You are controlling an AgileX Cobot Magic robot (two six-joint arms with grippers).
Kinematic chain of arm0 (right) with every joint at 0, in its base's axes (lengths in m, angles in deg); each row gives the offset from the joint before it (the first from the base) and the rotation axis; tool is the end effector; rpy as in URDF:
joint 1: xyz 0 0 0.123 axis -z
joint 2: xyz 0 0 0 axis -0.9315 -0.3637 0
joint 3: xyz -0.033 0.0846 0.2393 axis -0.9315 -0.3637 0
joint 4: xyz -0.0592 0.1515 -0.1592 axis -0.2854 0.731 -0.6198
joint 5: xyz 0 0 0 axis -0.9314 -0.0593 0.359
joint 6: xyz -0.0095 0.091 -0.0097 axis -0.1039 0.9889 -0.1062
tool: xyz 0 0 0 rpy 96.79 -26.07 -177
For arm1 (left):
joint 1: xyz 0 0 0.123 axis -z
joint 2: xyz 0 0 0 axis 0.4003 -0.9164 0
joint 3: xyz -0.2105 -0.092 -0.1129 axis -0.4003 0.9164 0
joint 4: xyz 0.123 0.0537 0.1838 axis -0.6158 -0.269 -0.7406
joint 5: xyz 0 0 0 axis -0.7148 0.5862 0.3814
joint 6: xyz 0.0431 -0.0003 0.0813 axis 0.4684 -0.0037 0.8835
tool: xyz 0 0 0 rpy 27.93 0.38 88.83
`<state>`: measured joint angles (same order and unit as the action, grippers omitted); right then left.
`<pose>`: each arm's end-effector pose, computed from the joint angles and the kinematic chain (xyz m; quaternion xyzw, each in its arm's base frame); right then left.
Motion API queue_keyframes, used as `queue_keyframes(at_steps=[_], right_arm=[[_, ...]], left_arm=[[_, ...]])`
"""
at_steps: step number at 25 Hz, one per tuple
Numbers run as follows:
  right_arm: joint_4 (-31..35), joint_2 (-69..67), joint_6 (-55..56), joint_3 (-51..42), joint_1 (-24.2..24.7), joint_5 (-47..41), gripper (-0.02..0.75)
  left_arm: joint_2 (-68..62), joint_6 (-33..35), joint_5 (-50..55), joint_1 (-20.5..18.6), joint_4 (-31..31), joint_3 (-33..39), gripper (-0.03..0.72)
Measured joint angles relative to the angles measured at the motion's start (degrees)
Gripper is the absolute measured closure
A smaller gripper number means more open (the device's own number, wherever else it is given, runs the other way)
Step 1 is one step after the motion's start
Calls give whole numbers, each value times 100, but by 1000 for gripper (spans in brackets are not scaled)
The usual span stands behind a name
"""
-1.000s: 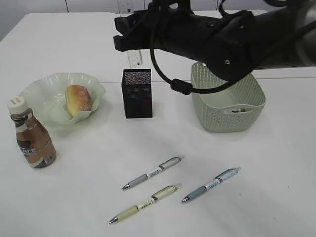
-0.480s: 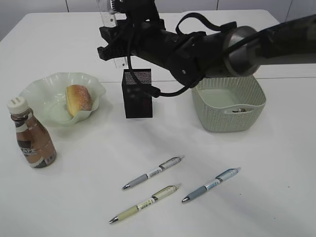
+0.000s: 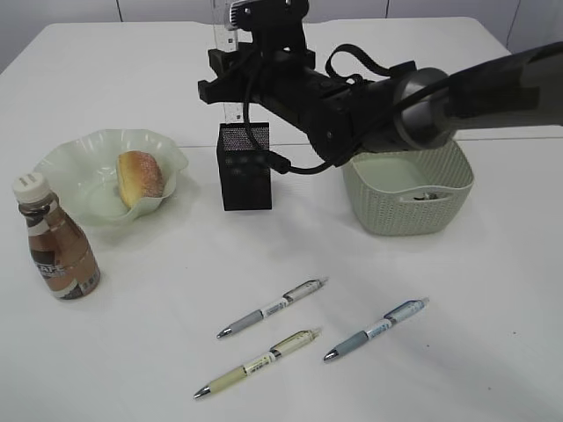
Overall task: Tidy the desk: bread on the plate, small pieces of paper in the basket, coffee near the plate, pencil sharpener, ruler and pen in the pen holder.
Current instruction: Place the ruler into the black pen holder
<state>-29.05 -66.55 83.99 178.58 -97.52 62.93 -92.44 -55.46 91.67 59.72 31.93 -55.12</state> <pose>0.4232 0.2347 0.2074 -0.1994 0.6900 0.1634 0.6763 0.1307 -0.0905 0.3413 0.1308 0.9602 -0.0967 0.2269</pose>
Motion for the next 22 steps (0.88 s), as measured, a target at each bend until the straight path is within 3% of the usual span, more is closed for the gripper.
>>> queue_keyframes(at_steps=[18,22], right_arm=[[576,-309,-12,0,45,-25,456],[684,-309,-12,0,45,-206,427]], left_arm=[[0,0,0,0,0,0,302],[0,0,0,0,0,0,302]])
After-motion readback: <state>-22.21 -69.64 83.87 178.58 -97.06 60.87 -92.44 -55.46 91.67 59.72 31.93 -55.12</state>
